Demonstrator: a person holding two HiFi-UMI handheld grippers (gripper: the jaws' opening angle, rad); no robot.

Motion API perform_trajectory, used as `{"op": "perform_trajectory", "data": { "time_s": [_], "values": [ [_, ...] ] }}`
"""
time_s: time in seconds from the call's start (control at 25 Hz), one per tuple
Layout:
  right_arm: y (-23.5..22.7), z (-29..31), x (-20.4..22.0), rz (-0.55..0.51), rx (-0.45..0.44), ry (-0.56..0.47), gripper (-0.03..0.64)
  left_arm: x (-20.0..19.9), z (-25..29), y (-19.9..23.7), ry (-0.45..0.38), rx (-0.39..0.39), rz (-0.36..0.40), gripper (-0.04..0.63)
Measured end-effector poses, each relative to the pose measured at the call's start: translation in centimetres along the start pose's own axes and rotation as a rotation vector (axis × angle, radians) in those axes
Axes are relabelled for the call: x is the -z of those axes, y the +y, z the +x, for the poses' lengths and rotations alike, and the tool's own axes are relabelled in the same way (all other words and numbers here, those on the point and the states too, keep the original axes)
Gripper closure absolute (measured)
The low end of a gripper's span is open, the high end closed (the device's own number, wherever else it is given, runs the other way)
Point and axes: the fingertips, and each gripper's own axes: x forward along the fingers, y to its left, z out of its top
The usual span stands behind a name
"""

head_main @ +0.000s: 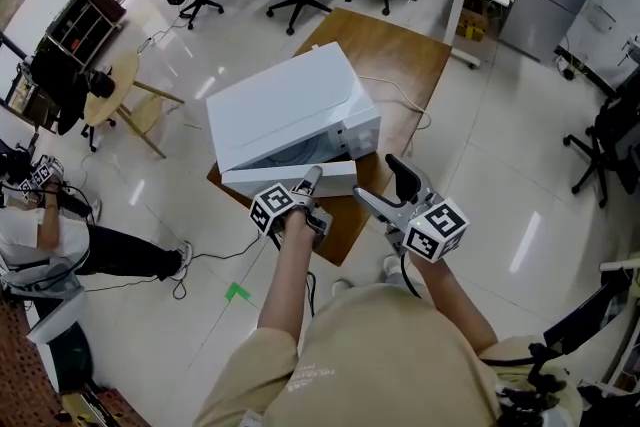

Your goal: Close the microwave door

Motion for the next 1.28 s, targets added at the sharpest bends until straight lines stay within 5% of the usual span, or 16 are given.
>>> {"op": "perform_trajectory", "data": {
  "time_s": [0.96, 1.28],
  "values": [
    [-1.8, -0.2, -1.2, 0.028, 0.036, -0.034, 0.224, -5.2, 5.4, -0.3, -0.126, -0.037, -0.141, 0.29],
    [-1.4, 0.1, -0.8, 0.041, 0.012, -0.027, 0.224, -5.6, 6.0, 0.0, -0.096, -0.034, -0.139, 0.291]
  ]
}}
